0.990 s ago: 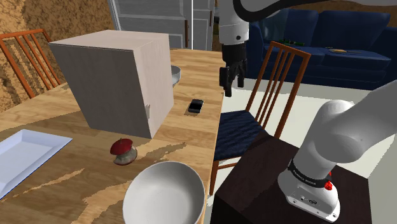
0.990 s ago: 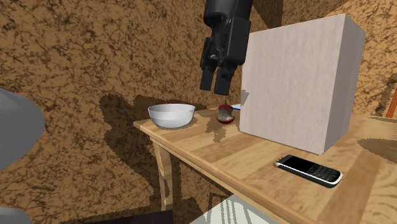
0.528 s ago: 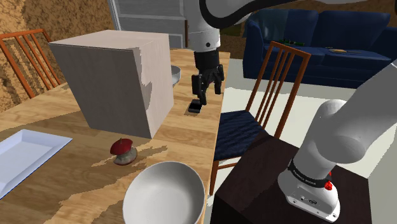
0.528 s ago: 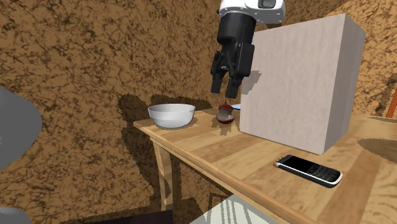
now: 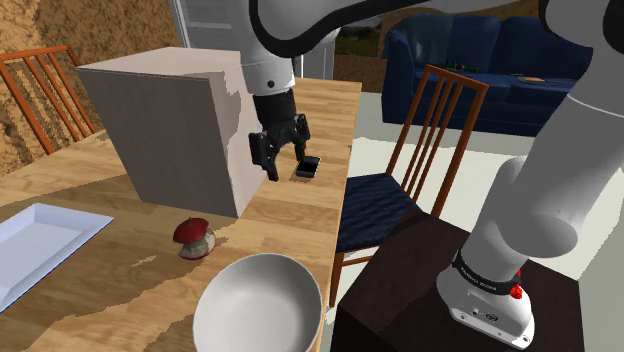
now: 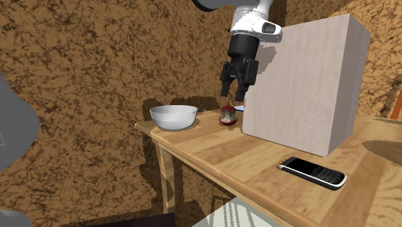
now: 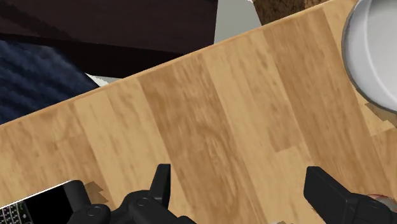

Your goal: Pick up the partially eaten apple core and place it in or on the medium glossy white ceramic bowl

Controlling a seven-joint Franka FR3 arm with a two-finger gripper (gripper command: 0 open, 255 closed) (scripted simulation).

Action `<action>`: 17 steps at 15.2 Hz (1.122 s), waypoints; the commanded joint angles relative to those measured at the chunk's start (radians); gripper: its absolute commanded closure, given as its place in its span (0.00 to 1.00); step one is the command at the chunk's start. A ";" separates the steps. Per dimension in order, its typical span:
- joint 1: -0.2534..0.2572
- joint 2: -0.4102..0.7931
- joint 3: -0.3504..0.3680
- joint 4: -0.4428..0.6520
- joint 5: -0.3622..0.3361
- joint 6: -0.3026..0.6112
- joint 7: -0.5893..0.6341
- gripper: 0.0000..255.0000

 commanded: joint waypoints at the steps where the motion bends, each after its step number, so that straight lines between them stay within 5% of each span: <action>1: 0.016 0.076 0.021 0.071 -0.010 0.005 0.032 0.00; 9: 0.107 0.390 0.076 0.412 -0.082 -0.033 0.149 0.00; 15: 0.223 0.672 0.087 0.791 -0.154 -0.137 0.218 0.00; 17: 0.230 0.678 0.082 0.787 -0.153 -0.126 0.218 0.00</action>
